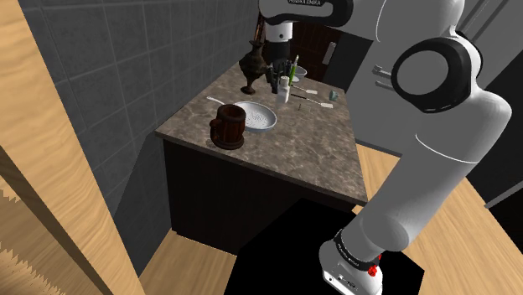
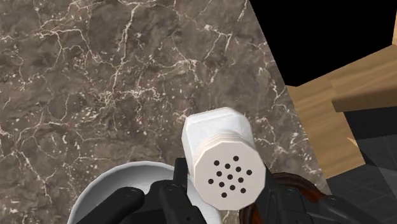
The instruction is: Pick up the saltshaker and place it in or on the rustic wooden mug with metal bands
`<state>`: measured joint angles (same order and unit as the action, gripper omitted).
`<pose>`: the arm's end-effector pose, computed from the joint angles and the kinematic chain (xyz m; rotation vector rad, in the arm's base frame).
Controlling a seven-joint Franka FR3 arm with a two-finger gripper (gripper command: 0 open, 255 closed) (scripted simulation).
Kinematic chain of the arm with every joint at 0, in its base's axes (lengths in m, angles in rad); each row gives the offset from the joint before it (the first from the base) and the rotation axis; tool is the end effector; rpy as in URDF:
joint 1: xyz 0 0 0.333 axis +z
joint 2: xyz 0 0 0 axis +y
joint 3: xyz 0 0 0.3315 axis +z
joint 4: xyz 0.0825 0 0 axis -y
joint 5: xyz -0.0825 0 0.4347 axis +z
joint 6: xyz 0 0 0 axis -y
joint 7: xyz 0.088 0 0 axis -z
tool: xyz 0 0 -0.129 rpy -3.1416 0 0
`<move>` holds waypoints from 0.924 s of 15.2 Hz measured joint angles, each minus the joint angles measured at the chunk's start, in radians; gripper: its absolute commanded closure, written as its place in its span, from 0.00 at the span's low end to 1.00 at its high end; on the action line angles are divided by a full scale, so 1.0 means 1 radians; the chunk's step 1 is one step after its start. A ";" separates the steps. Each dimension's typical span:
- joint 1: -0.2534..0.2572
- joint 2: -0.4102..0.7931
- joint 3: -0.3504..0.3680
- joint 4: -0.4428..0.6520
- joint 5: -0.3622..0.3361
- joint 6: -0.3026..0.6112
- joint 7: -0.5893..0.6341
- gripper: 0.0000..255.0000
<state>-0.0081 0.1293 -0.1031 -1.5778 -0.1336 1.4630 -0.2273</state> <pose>0.6152 -0.0840 0.5292 3.0060 0.1764 -0.4007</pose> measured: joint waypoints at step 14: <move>0.141 0.459 0.083 0.709 0.050 -0.276 0.203 1.00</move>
<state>0.1329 0.5881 -0.0196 -0.8686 -0.0840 1.1874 -0.0241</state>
